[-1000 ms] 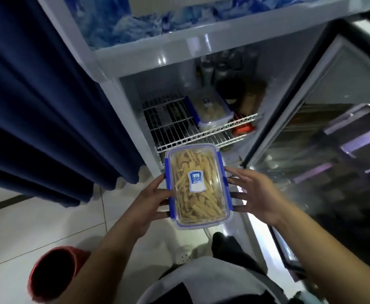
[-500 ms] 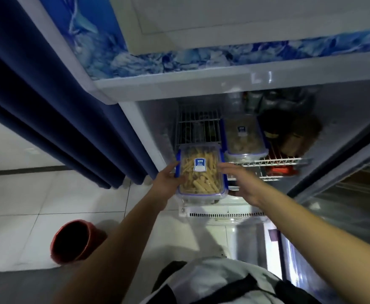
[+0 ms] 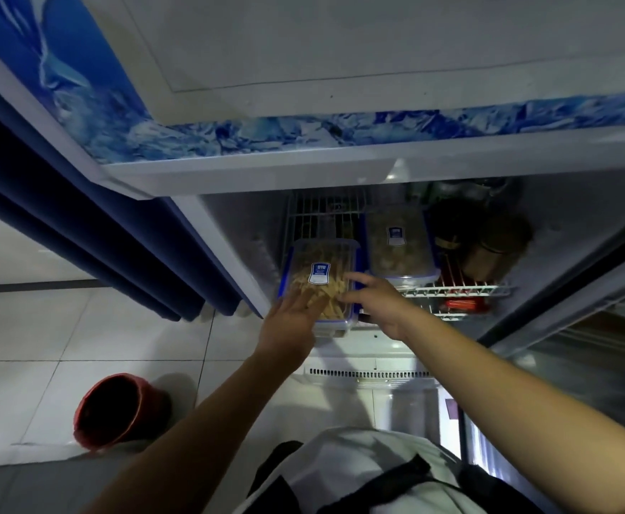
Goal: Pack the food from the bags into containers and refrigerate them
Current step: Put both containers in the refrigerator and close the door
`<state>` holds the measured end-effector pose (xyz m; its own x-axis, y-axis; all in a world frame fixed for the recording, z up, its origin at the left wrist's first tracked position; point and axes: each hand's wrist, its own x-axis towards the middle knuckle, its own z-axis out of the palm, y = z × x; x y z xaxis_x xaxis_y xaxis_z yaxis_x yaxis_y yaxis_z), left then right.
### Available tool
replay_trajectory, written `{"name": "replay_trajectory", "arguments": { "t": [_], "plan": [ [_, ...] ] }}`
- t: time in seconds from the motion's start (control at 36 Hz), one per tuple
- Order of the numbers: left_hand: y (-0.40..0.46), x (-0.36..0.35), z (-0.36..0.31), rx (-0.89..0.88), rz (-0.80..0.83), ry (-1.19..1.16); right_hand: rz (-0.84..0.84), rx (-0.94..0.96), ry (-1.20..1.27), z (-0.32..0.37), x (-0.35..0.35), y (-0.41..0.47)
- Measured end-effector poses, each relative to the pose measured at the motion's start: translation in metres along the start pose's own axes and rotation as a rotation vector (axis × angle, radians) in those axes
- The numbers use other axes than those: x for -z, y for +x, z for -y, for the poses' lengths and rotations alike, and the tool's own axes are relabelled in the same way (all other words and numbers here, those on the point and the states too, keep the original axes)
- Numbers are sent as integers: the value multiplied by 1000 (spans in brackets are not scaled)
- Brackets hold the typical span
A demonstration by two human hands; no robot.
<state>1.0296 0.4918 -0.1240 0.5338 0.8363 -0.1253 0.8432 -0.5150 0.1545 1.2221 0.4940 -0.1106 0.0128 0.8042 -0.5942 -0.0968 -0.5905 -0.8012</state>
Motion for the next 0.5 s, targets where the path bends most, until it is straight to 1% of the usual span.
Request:
{"name": "replay_trajectory", "arguments": {
  "t": [0.06,0.11,0.19,0.25,0.31,0.36,0.44,0.5],
  "plan": [
    [6,-1,0,-19,-20,49,15,3,-11,2,6,-1],
    [11,-1,0,-39,-41,92,-1,41,-75,2,12,-3],
    [24,3,3,-38,-36,95,-77,187,-226,-2,24,-10],
    [35,7,5,-17,9,99,-181,295,-423,-4,34,-12],
    [44,8,5,20,54,101,-289,333,-748,-6,45,-9],
    [53,7,4,50,54,103,-310,265,-1038,-10,53,-5],
    [68,9,4,84,76,134,-241,105,-1295,-26,61,-1],
    [79,12,3,114,137,184,-215,63,-1424,-39,65,0]
  ]
}}
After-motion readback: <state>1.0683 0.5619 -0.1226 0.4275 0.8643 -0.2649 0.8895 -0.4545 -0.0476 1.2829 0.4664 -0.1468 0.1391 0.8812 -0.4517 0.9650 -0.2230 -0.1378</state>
